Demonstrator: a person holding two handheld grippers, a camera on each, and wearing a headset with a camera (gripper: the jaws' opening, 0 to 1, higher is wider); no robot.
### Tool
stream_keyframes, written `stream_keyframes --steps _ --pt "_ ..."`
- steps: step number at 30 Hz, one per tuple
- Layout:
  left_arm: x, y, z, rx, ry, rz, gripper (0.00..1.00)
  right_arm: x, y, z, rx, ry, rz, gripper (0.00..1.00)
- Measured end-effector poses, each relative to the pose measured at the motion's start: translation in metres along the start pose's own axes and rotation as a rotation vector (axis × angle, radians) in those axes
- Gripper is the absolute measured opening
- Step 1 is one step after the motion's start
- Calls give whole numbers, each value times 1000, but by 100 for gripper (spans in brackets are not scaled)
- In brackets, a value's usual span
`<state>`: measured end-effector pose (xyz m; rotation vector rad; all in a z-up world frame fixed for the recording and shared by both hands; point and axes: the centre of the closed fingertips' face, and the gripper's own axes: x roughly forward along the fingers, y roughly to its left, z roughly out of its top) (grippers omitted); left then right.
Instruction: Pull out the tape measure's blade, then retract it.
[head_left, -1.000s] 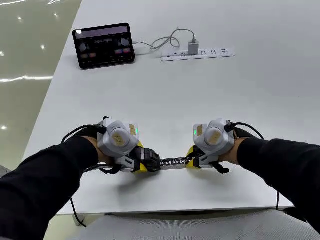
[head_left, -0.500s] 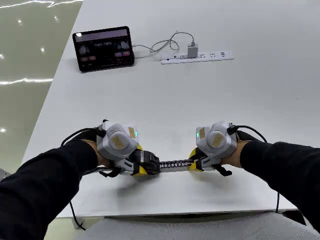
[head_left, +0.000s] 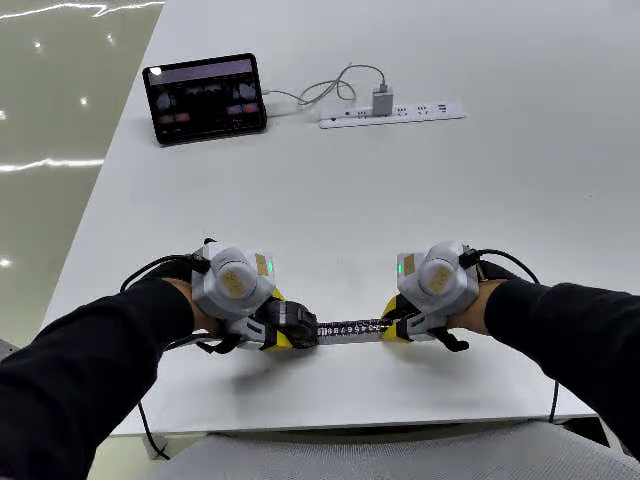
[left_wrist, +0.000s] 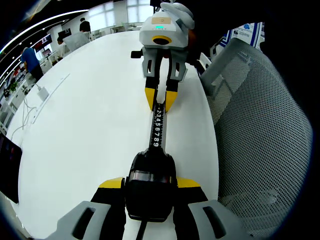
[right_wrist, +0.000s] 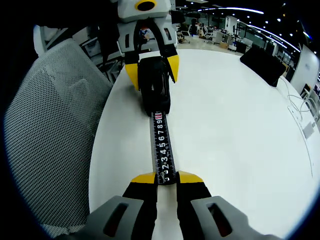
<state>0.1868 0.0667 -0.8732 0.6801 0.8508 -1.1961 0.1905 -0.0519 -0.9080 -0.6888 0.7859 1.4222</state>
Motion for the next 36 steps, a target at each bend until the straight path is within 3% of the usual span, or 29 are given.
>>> stream_keyframes --steps 17,36 --pt "0 0 1 5 -1 7 32 -6 0 -6 6 0 -4 9" --pt "0 0 1 4 -8 12 32 -18 -1 -23 33 -7 -25 9"
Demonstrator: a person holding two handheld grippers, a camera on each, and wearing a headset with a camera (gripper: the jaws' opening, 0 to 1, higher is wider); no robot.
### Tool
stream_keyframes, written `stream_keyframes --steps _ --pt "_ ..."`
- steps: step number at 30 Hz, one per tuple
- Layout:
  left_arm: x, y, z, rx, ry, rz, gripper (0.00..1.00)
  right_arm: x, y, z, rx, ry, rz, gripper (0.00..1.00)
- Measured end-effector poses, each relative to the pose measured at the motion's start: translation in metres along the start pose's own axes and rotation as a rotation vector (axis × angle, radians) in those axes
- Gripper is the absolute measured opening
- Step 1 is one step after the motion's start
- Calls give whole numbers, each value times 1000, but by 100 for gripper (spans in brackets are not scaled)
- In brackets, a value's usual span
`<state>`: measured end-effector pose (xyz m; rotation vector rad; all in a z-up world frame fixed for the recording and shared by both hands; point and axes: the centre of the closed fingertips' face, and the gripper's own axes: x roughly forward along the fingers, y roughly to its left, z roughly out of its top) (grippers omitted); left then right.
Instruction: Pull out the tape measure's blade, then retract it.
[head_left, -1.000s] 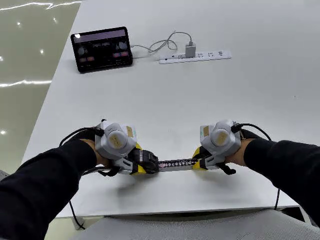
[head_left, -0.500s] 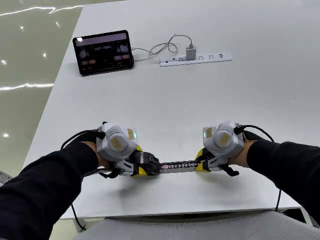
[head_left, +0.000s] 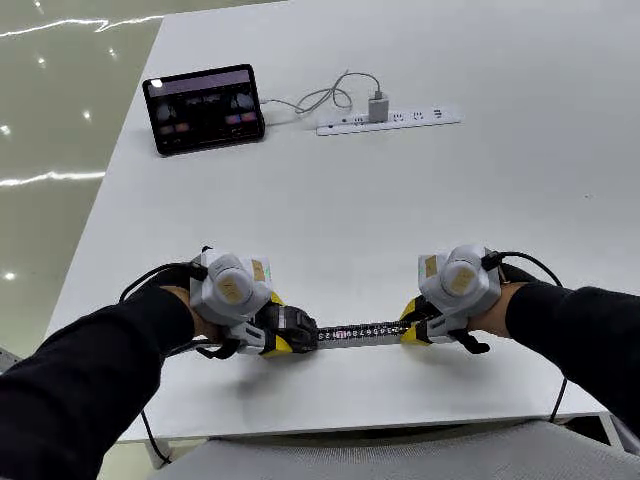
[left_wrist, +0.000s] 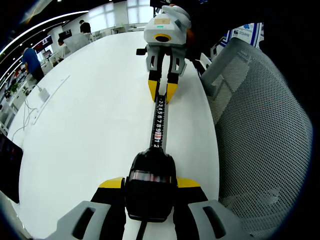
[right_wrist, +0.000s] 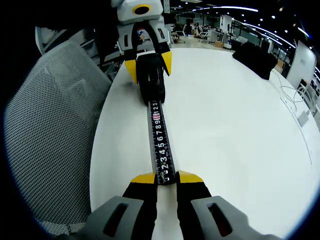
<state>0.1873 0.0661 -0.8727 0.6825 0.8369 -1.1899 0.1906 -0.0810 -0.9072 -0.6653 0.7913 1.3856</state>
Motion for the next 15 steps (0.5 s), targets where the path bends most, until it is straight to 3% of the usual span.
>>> stream_keyframes --steps 15 --pt "0 0 0 -1 -2 2 32 -5 1 -5 1 7 0 9"
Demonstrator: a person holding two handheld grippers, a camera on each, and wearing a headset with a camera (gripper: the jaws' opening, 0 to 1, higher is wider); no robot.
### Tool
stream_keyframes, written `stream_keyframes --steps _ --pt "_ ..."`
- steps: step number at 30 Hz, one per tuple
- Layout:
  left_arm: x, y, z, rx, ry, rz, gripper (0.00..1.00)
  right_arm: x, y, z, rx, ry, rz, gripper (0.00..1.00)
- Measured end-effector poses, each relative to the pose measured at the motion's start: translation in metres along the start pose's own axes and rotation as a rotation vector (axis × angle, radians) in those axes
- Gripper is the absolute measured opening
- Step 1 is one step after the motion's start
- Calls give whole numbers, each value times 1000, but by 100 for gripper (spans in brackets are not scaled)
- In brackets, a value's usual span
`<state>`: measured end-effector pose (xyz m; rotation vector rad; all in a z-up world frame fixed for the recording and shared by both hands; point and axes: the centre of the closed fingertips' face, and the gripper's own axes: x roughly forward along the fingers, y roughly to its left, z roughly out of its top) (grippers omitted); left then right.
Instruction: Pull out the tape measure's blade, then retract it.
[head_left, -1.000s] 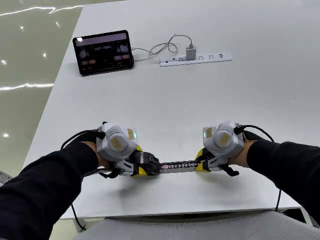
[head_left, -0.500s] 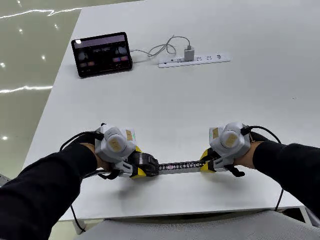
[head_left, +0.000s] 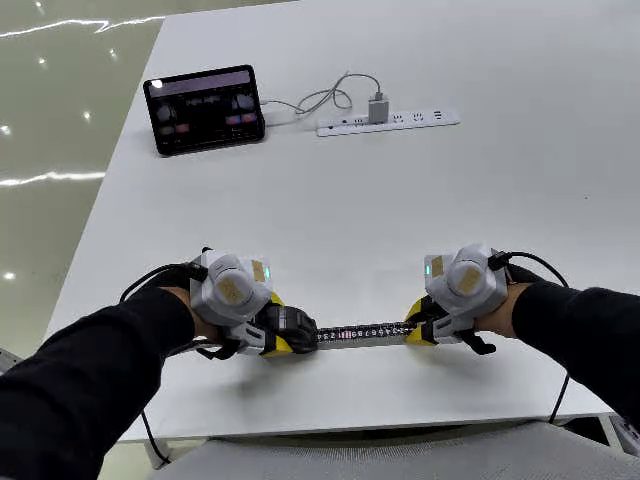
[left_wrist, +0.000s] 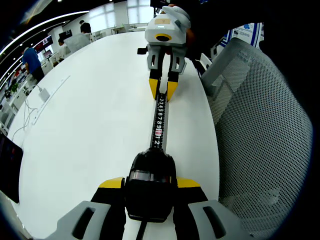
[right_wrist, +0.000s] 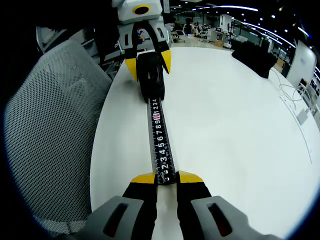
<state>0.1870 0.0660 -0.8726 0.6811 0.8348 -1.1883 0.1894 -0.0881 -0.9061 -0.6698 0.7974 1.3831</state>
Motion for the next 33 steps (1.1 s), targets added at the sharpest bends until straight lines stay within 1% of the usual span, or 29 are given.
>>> stream_keyframes --steps 20,21,23,27,31,33 --pt "0 0 0 2 -1 0 32 -6 -1 -6 18 4 -4 9" --pt "0 0 0 2 -1 0 32 -6 -1 -6 34 3 -6 9" --pt "0 0 0 4 -2 -1 32 -6 0 -7 43 5 -4 9" --pt "1 0 0 2 -3 2 32 -7 0 -9 33 8 -8 9" --pt "0 0 0 1 -3 1 32 -8 -1 -9 -9 24 -10 9" --pt "0 0 0 1 -2 1 32 -8 -1 -9 -13 23 -12 9"
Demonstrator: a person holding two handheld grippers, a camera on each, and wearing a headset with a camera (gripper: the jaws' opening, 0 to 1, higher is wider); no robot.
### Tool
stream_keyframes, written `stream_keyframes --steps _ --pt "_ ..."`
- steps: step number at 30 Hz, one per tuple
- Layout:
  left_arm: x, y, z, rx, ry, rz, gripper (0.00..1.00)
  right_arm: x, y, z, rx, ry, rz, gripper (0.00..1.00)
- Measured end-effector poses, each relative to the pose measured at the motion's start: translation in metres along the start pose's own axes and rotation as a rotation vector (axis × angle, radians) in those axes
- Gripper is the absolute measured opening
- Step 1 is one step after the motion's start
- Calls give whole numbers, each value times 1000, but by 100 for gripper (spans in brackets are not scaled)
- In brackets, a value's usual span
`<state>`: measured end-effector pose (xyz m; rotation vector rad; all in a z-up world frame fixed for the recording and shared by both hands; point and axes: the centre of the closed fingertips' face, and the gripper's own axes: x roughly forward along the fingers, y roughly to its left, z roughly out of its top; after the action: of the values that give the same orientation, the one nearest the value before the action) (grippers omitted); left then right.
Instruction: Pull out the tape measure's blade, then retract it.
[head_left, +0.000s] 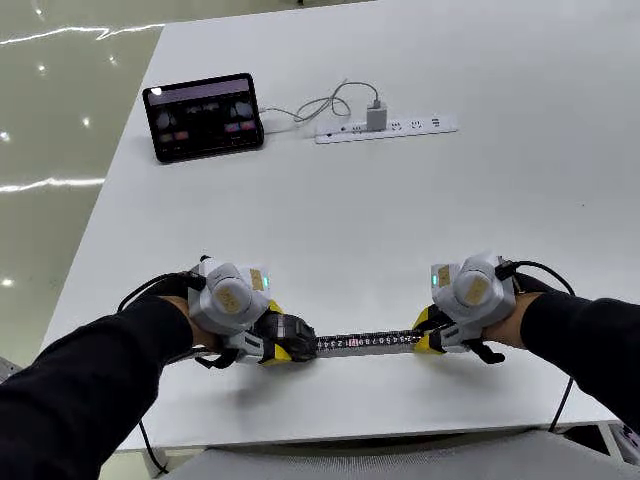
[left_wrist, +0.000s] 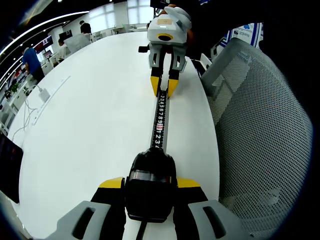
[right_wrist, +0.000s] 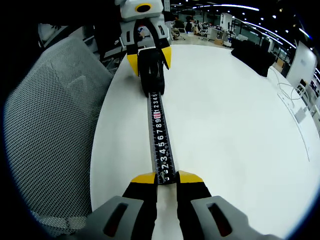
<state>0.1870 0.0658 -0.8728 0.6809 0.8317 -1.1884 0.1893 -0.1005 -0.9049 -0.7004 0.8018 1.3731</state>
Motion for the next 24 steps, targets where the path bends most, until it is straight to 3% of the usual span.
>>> stream_keyframes --steps 17,22,24 --pt "1 0 0 -2 1 2 32 -6 -2 -10 23 -12 -10 9" --pt "0 -1 0 -2 1 3 32 -5 -2 -10 3 -12 -4 9" --pt "0 0 0 -2 1 2 32 -5 -3 -10 -33 17 2 9"
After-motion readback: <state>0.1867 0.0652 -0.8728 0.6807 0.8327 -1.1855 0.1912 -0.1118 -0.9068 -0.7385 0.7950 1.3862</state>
